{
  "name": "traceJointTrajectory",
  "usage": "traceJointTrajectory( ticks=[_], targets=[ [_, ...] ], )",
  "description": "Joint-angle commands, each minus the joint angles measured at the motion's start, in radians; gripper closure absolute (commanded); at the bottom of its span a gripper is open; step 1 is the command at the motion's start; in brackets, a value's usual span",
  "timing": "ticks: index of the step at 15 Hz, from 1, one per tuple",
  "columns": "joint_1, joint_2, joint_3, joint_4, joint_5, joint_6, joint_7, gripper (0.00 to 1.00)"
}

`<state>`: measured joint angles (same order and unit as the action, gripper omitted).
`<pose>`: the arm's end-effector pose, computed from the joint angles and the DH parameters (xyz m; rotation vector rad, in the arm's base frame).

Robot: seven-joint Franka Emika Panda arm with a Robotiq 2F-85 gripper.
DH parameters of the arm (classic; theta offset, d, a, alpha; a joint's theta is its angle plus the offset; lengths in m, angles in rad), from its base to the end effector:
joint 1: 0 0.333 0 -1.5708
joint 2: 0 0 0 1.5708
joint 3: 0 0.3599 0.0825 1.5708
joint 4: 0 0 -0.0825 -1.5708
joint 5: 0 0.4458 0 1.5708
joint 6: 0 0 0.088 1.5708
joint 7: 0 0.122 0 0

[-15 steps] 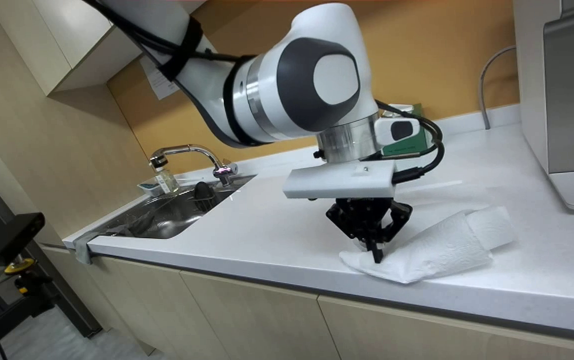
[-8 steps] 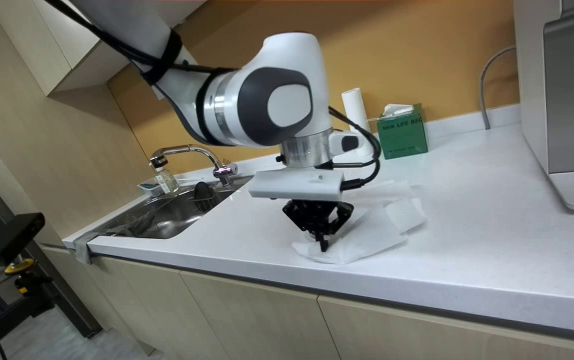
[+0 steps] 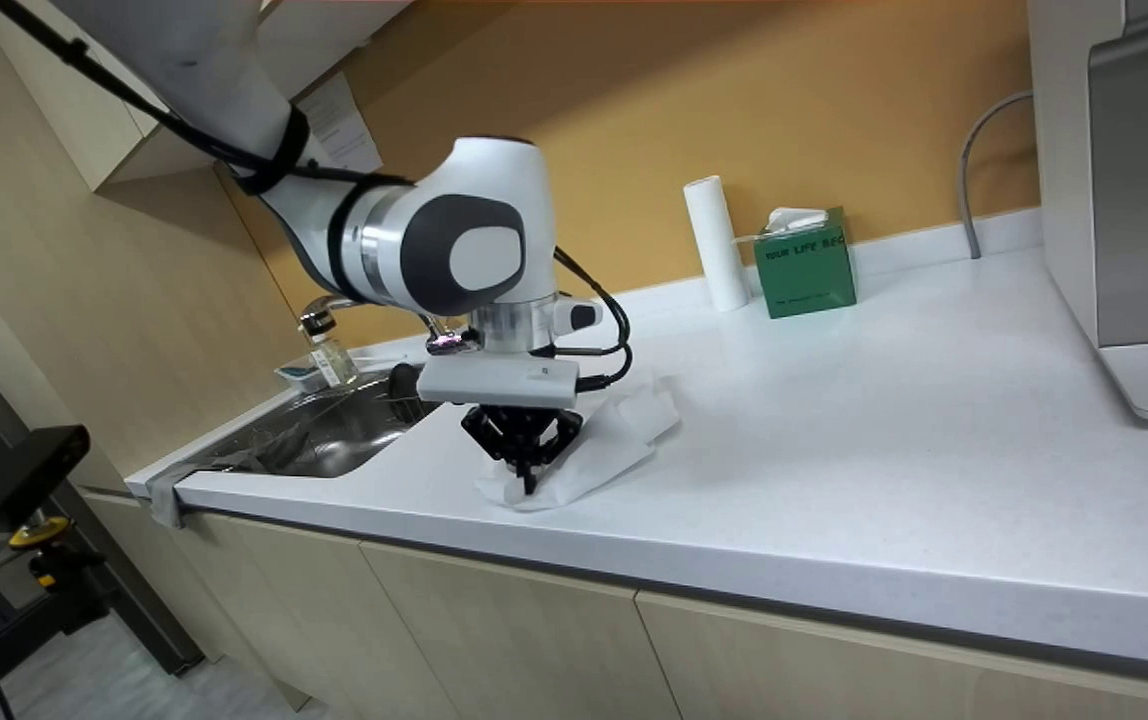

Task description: Use the paper towel to clean the surface

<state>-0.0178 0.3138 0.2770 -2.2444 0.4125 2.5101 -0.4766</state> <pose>0.5671 0.1542 0.2043 -2.7666 -0.5374 0.0190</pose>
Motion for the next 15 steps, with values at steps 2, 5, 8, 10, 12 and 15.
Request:
traceJointTrajectory(
  ticks=[2, 5, 8, 10, 12, 15],
  targets=[
    [-0.009, 0.008, -0.001, -0.025, 0.027, -0.063, -0.033, 0.99],
    [-0.017, -0.016, -0.025, -0.074, 0.047, -0.085, -0.009, 0.99],
    [-0.020, -0.049, -0.056, -0.133, 0.075, -0.083, 0.020, 0.99],
    [-0.017, -0.076, -0.084, -0.177, 0.084, -0.052, 0.053, 0.99],
    [-0.017, -0.100, -0.120, -0.218, 0.080, -0.006, 0.099, 0.99],
    [-0.031, -0.124, -0.175, -0.262, 0.075, 0.069, 0.143, 0.99]
  ],
)
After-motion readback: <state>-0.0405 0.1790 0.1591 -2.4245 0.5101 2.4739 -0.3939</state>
